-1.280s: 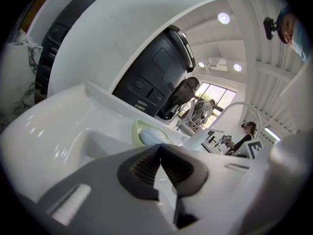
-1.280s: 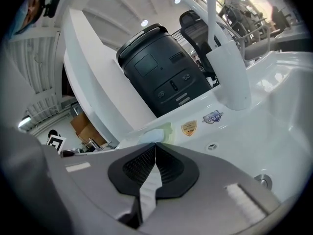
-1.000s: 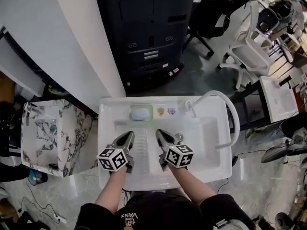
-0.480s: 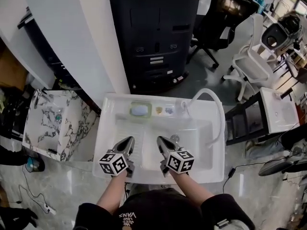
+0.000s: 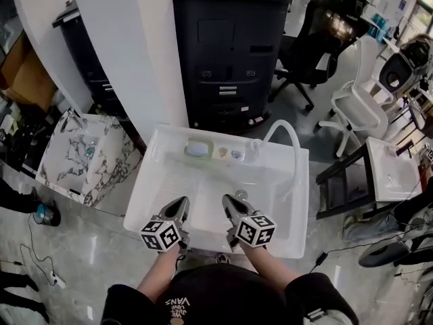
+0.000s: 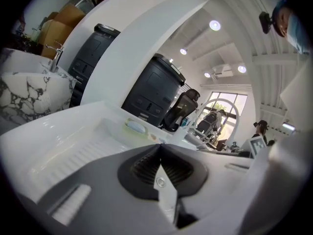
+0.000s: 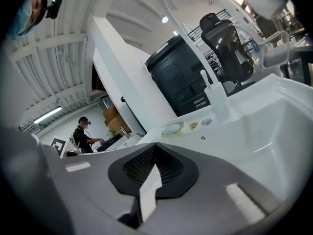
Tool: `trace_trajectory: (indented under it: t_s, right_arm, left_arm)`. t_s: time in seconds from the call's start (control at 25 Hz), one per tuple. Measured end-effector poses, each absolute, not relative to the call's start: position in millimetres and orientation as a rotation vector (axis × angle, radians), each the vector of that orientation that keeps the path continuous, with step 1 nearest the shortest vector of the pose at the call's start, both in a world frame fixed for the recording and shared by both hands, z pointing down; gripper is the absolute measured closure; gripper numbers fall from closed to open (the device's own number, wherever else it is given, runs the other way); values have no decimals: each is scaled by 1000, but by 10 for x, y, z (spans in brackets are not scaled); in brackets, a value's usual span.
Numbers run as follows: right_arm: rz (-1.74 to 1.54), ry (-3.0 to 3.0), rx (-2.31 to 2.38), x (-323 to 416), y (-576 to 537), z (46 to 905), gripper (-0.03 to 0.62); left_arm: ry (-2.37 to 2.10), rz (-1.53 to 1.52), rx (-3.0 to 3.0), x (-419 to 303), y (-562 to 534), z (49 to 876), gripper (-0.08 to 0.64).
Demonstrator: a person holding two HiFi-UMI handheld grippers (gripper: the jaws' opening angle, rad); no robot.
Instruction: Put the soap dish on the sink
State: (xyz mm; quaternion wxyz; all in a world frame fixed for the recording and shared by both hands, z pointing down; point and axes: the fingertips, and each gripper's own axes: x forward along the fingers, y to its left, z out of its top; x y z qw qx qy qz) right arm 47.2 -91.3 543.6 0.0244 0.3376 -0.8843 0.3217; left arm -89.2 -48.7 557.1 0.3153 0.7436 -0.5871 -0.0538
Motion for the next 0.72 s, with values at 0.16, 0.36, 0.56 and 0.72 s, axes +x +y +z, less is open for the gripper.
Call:
trace_trajectory:
  t_s: [0.16,0.36,0.56,0.72]
  right_arm:
    - [973,-2749,985,597,-765,5377,589]
    - [946,-2755,946,759,-617,5337,589]
    - [964,-2758,955,897,-470,5322,589]
    - [973,-2747,927,938,-328,5339,589]
  left_arm:
    - [-1580,-164,1949,-765,-338,5509,508]
    - [-1595,-176,1944,-627,-157,5473,508]
    - [-1623,-154,1952,-555,54,5455,508]
    - [-1651,-164,1931,-550,200,5456,508]
